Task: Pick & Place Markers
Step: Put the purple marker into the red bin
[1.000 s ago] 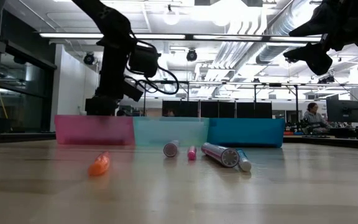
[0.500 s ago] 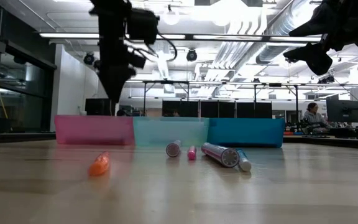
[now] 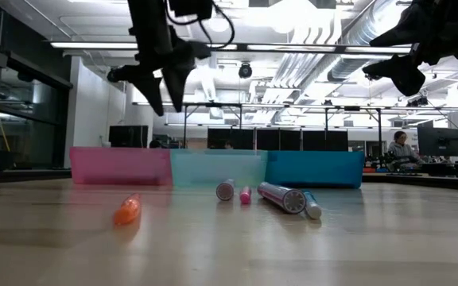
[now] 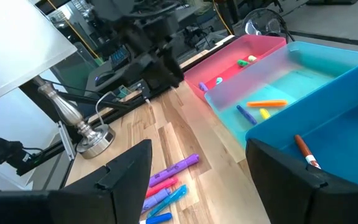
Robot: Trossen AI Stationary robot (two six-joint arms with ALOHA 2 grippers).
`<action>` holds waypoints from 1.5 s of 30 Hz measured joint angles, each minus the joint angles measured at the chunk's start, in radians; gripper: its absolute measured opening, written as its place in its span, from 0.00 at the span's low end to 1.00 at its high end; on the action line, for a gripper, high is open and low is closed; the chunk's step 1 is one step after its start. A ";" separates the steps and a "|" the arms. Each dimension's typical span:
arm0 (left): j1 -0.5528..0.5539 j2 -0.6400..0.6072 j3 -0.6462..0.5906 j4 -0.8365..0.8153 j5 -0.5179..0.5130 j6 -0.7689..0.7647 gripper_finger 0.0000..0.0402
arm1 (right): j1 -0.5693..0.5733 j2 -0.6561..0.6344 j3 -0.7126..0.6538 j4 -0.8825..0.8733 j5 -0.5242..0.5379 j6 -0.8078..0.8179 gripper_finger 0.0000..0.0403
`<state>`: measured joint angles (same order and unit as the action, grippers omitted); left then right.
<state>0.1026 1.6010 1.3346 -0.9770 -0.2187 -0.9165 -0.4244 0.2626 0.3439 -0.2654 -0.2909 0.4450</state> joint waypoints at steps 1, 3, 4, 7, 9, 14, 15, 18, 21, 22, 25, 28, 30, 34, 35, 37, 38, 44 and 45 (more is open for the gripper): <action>-0.015 0.010 0.001 0.011 0.006 -0.030 0.48 | 0.000 0.000 0.000 0.000 0.000 0.000 0.62; -0.038 0.034 0.000 0.030 0.029 -0.087 0.48 | 0.000 0.000 0.000 0.000 0.000 0.000 0.62; -0.050 0.048 0.001 0.039 0.039 -0.112 0.48 | 0.000 0.000 0.000 0.000 0.000 0.000 0.62; -0.081 0.092 0.032 0.050 0.074 -0.172 0.48 | 0.000 0.000 0.000 0.000 0.000 0.000 0.62; -0.099 0.129 0.065 0.045 0.093 -0.196 0.48 | 0.000 0.000 0.000 0.000 0.000 0.000 0.62; -0.128 0.227 0.166 0.041 0.122 -0.248 0.48 | 0.000 0.000 0.000 0.000 0.000 0.000 0.62; -0.134 0.243 0.185 0.048 0.128 -0.253 0.48 | 0.000 0.000 0.000 0.000 0.000 0.000 0.62; -0.145 0.298 0.248 0.035 0.140 -0.266 0.48 | 0.000 0.000 0.000 0.000 0.000 0.000 0.62; -0.158 0.340 0.298 0.020 0.157 -0.270 0.48 | 0.000 0.000 0.000 0.000 0.001 0.000 0.62; -0.158 0.361 0.324 0.029 0.158 -0.276 0.48 | 0.000 0.000 0.000 0.000 0.000 0.000 0.62; -0.170 0.400 0.365 -0.017 0.159 -0.294 0.48 | 0.000 0.000 0.001 0.000 0.001 0.000 0.62; -0.171 0.446 0.415 0.015 0.163 -0.305 0.48 | 0.000 0.000 0.001 0.000 0.000 0.000 0.62; -0.177 0.457 0.424 -0.040 0.170 -0.317 0.48 | 0.000 0.001 0.001 0.000 0.001 0.000 0.62; -0.178 0.493 0.450 -0.026 0.176 -0.339 0.48 | 0.000 0.000 0.001 0.001 0.000 0.000 0.62; -0.178 0.501 0.451 -0.031 0.177 -0.345 0.48 | 0.000 0.000 0.001 -0.001 0.000 0.000 0.62; -0.178 0.503 0.451 -0.025 0.183 -0.346 0.48 | 0.000 0.000 0.001 0.001 0.001 0.000 0.62; -0.178 0.499 0.453 -0.026 0.183 -0.348 0.48 | 0.000 0.000 0.001 0.001 0.000 0.000 0.62; -0.176 0.498 0.454 -0.033 0.168 -0.375 0.48 | 0.000 0.000 0.001 0.000 0.000 0.000 0.62; -0.176 0.498 0.454 -0.041 0.161 -0.375 0.48 | 0.000 0.000 0.001 0.000 0.000 0.000 0.62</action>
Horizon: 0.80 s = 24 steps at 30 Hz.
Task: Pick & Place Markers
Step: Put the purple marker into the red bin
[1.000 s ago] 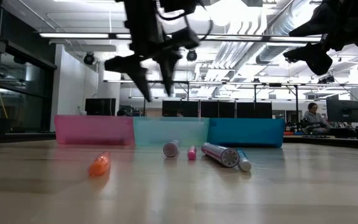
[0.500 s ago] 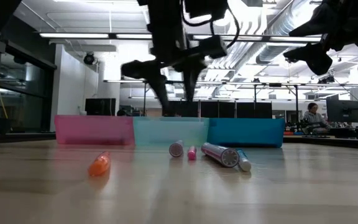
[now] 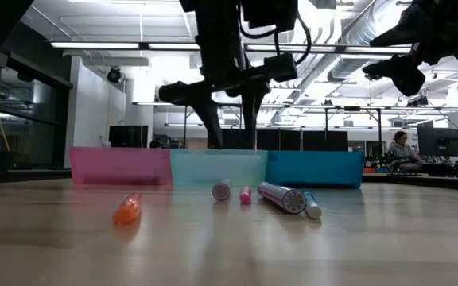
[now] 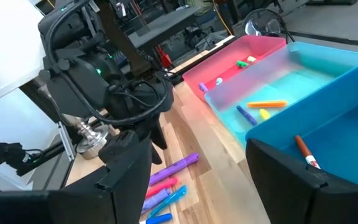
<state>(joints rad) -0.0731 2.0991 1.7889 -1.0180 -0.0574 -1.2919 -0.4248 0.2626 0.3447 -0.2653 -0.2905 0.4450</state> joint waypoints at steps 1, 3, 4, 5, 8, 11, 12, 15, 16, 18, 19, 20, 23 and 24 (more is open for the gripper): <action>0.000 0.000 0.000 -0.015 -0.002 0.000 0.48 | 0.000 0.000 0.000 0.000 0.000 0.000 0.62; 0.000 0.016 0.000 -0.023 0.000 -0.001 0.48 | 0.000 0.000 0.000 0.000 0.000 0.000 0.62; 0.000 0.026 0.001 -0.017 0.009 -0.005 0.48 | 0.000 0.000 0.000 0.000 0.000 0.000 0.62; 0.001 0.035 -0.001 -0.023 0.019 -0.009 0.48 | 0.000 0.000 0.000 0.000 0.000 0.000 0.62; 0.000 0.030 -0.001 -0.027 0.023 -0.015 0.48 | 0.000 0.000 0.000 0.000 0.000 0.000 0.62; 0.001 0.045 0.001 -0.023 0.023 -0.015 0.48 | 0.000 0.000 0.000 0.000 0.000 0.000 0.62; 0.001 0.052 -0.001 -0.026 0.022 -0.015 0.48 | 0.000 0.000 0.000 0.000 0.000 0.000 0.62; 0.001 0.050 -0.001 -0.032 0.022 -0.015 0.48 | 0.000 0.000 0.000 0.000 0.000 0.000 0.62; 0.001 0.054 0.002 -0.024 0.023 -0.015 0.48 | 0.000 0.000 0.000 0.000 0.000 0.000 0.62; 0.001 0.074 0.001 -0.013 0.029 -0.015 0.48 | 0.000 0.000 0.000 0.000 0.000 0.000 0.62; 0.001 0.081 -0.003 -0.023 0.031 -0.015 0.48 | 0.000 0.000 0.000 0.000 0.000 0.000 0.62; 0.001 0.083 -0.006 -0.035 0.038 -0.015 0.48 | 0.000 0.000 0.000 0.000 0.000 0.000 0.62; 0.001 0.091 0.003 0.010 0.049 -0.015 0.48 | 0.000 0.000 0.000 0.000 0.000 0.000 0.62; 0.001 0.095 0.000 0.001 0.050 -0.015 0.48 | 0.000 0.000 0.000 0.000 0.000 0.000 0.62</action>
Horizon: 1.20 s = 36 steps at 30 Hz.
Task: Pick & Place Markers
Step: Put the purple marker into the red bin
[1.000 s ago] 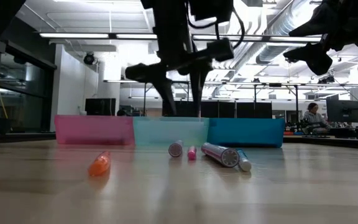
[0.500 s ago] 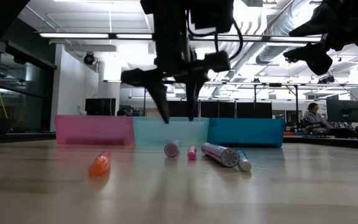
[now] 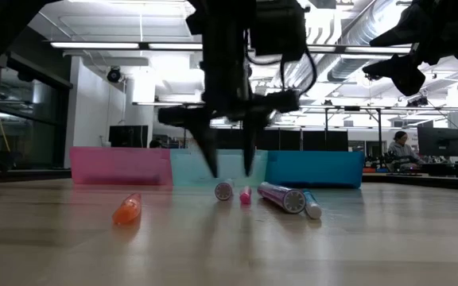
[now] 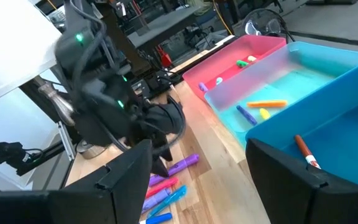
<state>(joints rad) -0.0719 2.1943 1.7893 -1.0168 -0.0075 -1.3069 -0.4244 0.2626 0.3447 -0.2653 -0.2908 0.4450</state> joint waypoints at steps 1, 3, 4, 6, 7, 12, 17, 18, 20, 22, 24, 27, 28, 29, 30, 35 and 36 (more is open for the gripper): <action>0.000 0.003 -0.004 -0.015 0.002 -0.001 0.48 | 0.000 0.000 0.000 0.000 0.001 0.000 0.62; 0.000 0.004 -0.003 0.004 0.001 0.000 0.48 | 0.000 0.000 0.000 0.000 0.000 0.000 0.62; 0.000 0.002 -0.001 0.006 0.001 0.000 0.48 | 0.000 0.000 0.000 0.000 0.000 0.000 0.62; 0.000 0.001 -0.001 0.000 -0.001 0.000 0.48 | 0.000 0.000 0.000 0.000 0.000 0.000 0.62; 0.000 0.001 -0.001 0.000 -0.002 0.000 0.48 | 0.000 0.000 0.000 0.000 0.000 0.000 0.62; 0.000 0.001 -0.004 -0.007 -0.014 0.000 0.48 | 0.000 0.000 0.000 0.000 0.000 0.000 0.62; 0.000 0.001 -0.035 -0.002 -0.014 0.000 0.48 | 0.000 0.000 0.000 0.000 0.000 0.000 0.62; 0.000 0.001 -0.042 -0.002 -0.013 -0.001 0.48 | 0.000 0.000 0.000 0.000 0.000 0.000 0.62; 0.000 0.001 -0.055 0.001 -0.012 -0.007 0.48 | 0.000 0.000 0.000 0.000 0.000 0.000 0.62; 0.000 0.001 -0.062 0.000 -0.008 -0.007 0.48 | 0.000 0.000 0.000 0.000 0.000 0.000 0.62; 0.000 0.001 -0.063 0.005 -0.004 -0.007 0.48 | 0.000 0.000 0.000 0.000 0.000 0.000 0.62; 0.000 0.001 -0.063 0.006 -0.001 -0.007 0.48 | 0.000 0.000 0.000 0.000 0.000 0.000 0.62; 0.000 0.001 -0.063 0.005 0.000 -0.007 0.48 | 0.000 0.000 0.000 0.000 0.000 0.000 0.62; 0.000 0.006 -0.063 0.006 0.000 -0.004 0.48 | 0.000 0.000 0.000 0.000 0.000 0.000 0.62; 0.000 0.017 -0.062 0.016 0.003 -0.003 0.48 | 0.000 0.000 0.000 0.000 0.000 0.000 0.62; -0.001 0.028 -0.059 0.019 0.039 0.000 0.48 | 0.000 0.000 0.000 0.000 0.000 0.000 0.62; -0.004 0.029 -0.060 0.020 0.041 0.000 0.48 | 0.000 0.000 -0.001 0.000 0.000 0.000 0.62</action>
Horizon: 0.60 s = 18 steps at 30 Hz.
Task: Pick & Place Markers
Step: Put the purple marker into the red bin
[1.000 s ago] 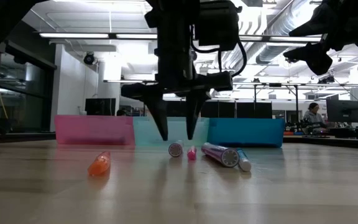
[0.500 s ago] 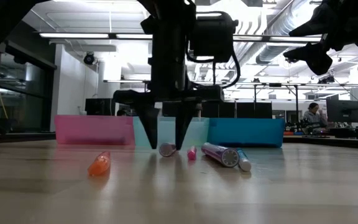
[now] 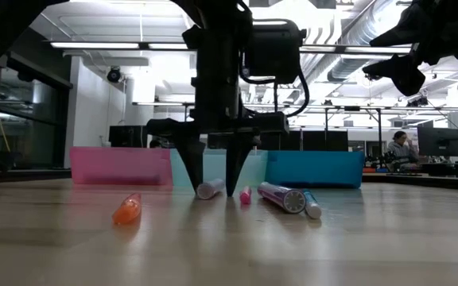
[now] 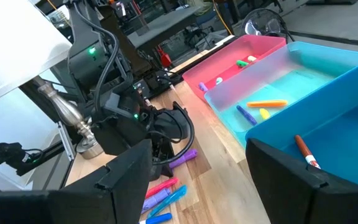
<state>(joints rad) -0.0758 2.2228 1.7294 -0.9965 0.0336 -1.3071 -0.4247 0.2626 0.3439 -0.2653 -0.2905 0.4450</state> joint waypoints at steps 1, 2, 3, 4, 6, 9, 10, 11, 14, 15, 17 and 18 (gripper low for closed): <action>-0.002 0.001 0.000 0.001 -0.005 0.000 0.48 | 0.000 0.000 0.000 0.000 0.000 0.000 0.62; -0.003 0.003 0.000 0.001 -0.011 -0.001 0.48 | 0.000 0.000 0.000 0.000 0.000 0.000 0.62; -0.003 0.012 0.000 0.003 -0.013 -0.005 0.48 | 0.000 0.000 0.000 0.000 0.000 0.000 0.62; -0.003 0.017 0.000 0.004 -0.012 -0.006 0.48 | 0.000 0.000 0.000 0.000 0.000 0.000 0.62; -0.003 0.019 0.000 0.003 -0.008 -0.006 0.48 | 0.000 0.000 0.000 0.000 0.000 0.000 0.62; -0.003 0.020 -0.001 0.008 0.003 -0.006 0.48 | 0.000 0.000 0.000 0.000 0.000 0.000 0.62; -0.003 0.020 -0.001 0.012 0.010 -0.006 0.48 | 0.000 0.000 0.000 0.000 0.000 0.000 0.62; -0.003 0.021 -0.002 0.017 0.015 -0.007 0.48 | 0.000 0.000 0.000 0.000 0.000 0.000 0.62; -0.003 0.022 -0.003 0.025 0.023 -0.007 0.48 | 0.000 0.000 0.000 0.000 0.000 0.000 0.62; -0.003 0.022 -0.003 0.025 0.024 -0.007 0.48 | 0.000 0.000 0.000 0.000 0.000 0.000 0.62; -0.003 0.022 -0.003 0.025 0.024 -0.007 0.48 | 0.000 0.000 0.000 0.000 0.000 0.000 0.62; -0.003 0.022 -0.003 0.025 0.025 -0.007 0.48 | 0.000 0.000 0.000 0.000 0.000 0.000 0.62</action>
<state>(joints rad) -0.0788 2.2452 1.7267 -0.9718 0.0581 -1.3140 -0.4248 0.2626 0.3439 -0.2653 -0.2905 0.4450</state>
